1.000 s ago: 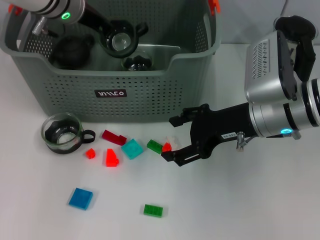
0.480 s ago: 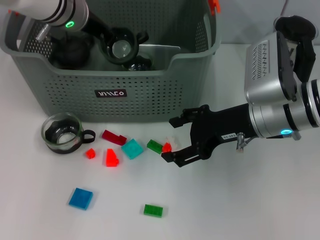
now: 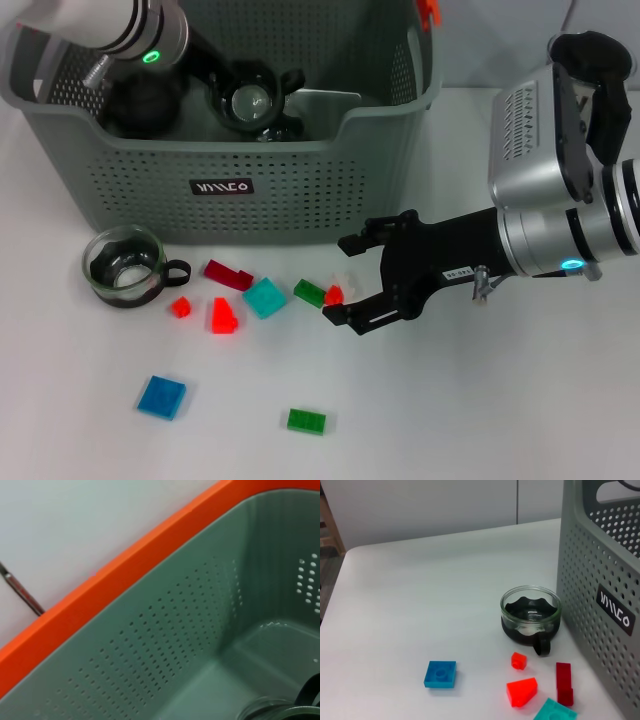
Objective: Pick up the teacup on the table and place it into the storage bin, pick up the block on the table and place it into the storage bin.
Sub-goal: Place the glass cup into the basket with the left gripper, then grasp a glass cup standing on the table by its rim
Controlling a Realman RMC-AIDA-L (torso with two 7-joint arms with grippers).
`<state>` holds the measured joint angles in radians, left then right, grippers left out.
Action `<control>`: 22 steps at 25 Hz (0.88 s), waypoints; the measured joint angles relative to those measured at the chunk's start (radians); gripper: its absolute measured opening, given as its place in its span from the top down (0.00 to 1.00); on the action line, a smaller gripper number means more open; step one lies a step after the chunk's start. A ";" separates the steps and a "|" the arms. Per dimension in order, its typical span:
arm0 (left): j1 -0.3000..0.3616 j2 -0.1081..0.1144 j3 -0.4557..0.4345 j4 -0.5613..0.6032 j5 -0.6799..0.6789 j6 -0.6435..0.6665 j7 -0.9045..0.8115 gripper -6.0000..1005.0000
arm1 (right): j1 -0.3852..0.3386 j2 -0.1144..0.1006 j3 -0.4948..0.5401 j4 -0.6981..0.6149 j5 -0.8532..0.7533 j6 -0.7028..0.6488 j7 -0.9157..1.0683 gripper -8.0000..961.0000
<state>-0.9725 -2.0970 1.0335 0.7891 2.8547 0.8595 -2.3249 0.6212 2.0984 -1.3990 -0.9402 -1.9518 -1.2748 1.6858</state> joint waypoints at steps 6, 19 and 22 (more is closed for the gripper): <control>0.000 0.000 0.015 -0.016 0.000 -0.012 0.002 0.94 | 0.000 0.000 0.000 0.000 -0.004 0.002 0.000 0.03; 0.001 -0.002 0.027 0.006 0.000 -0.019 -0.001 0.55 | 0.002 0.000 0.004 0.002 -0.006 0.003 0.000 0.03; 0.014 0.001 0.023 0.063 0.000 -0.012 -0.009 0.49 | 0.002 0.000 0.006 0.003 -0.006 0.002 0.000 0.03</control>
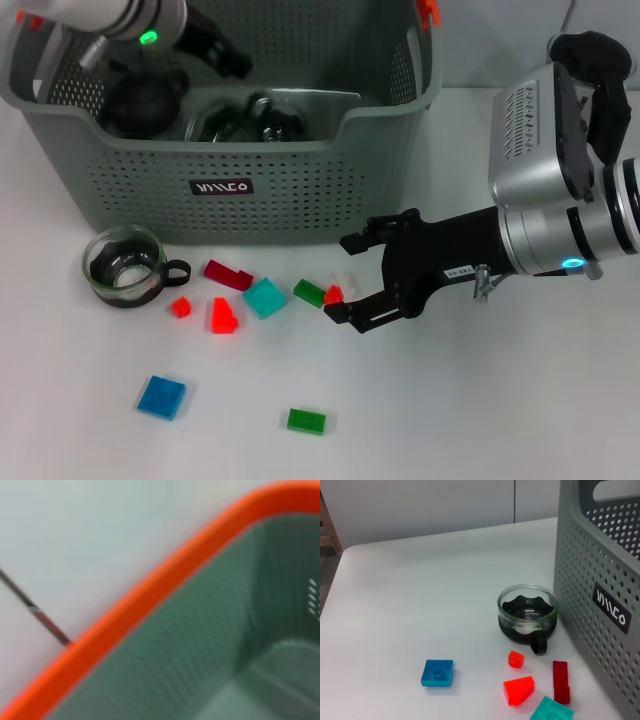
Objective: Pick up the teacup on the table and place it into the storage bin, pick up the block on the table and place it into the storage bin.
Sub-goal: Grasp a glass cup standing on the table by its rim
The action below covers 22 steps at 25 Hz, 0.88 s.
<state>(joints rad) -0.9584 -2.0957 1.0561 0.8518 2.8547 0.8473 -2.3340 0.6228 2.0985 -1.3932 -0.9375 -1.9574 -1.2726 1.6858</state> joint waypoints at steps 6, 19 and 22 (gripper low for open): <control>0.040 0.020 -0.004 0.192 0.000 0.103 -0.043 0.39 | 0.002 -0.001 0.001 0.000 0.002 0.000 0.000 0.03; 0.113 0.027 -0.010 0.632 -0.060 0.653 -0.004 0.14 | 0.006 -0.003 0.005 0.000 0.003 0.006 0.000 0.03; 0.130 0.015 -0.010 0.716 -0.085 0.749 0.025 0.14 | 0.007 -0.003 0.016 0.001 0.002 0.009 -0.002 0.03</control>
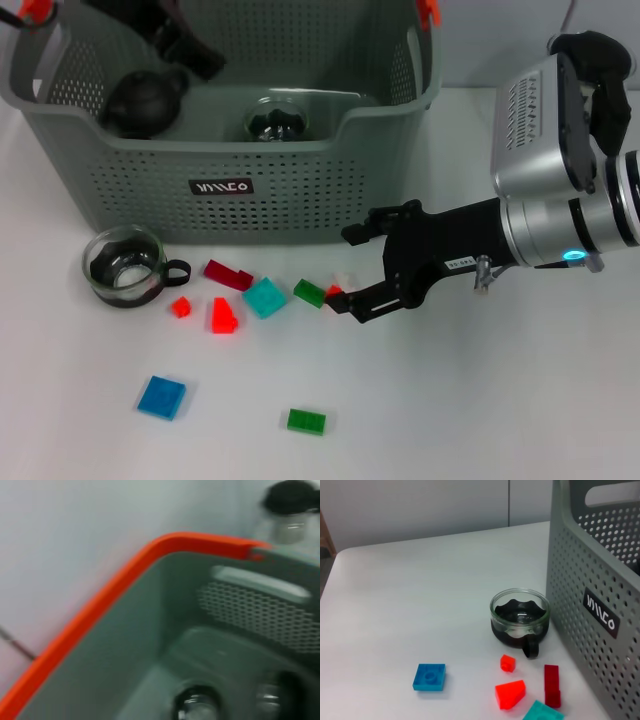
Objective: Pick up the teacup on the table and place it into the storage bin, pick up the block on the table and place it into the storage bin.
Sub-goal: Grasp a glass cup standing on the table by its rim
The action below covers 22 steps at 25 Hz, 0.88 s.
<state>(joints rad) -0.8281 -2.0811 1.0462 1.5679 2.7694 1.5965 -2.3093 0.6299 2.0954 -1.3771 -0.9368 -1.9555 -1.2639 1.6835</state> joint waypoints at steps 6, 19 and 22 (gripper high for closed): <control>0.076 -0.036 -0.043 0.207 -0.126 0.182 0.079 0.14 | 0.002 0.000 0.017 0.013 0.000 0.001 -0.006 0.03; 0.249 -0.055 -0.066 0.275 -0.154 0.362 0.265 0.14 | 0.001 -0.003 0.059 0.059 -0.002 0.001 -0.007 0.03; 0.278 -0.056 -0.064 0.269 -0.132 0.379 0.318 0.14 | 0.001 0.000 0.062 0.064 -0.001 0.001 -0.007 0.03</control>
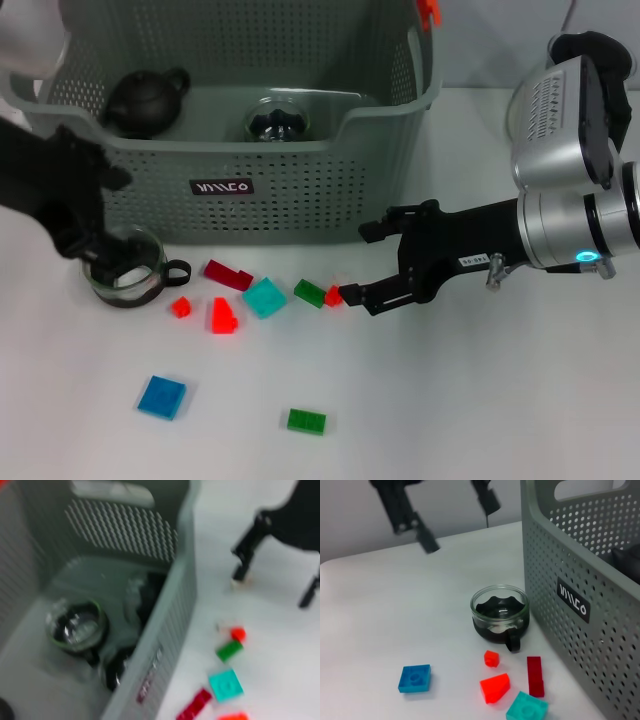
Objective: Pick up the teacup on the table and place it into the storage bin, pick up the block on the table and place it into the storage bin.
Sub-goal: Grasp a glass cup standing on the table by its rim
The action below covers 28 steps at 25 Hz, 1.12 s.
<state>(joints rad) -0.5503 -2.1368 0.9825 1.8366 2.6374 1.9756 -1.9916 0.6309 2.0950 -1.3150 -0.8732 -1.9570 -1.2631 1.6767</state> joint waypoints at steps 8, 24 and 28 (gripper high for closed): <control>0.001 -0.001 0.010 -0.150 0.123 -0.098 0.134 0.15 | 0.008 0.005 0.004 0.019 0.007 0.009 0.003 0.03; -0.026 0.011 0.086 -0.433 0.217 -0.310 0.246 0.15 | 0.036 0.007 0.005 0.086 0.037 0.027 0.011 0.03; -0.027 0.012 0.092 -0.470 0.217 -0.338 0.262 0.15 | 0.040 0.007 0.005 0.101 0.039 0.034 0.011 0.03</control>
<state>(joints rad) -0.5774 -2.1251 1.0748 1.3668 2.8545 1.6373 -1.7295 0.6709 2.1016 -1.3099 -0.7727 -1.9182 -1.2295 1.6874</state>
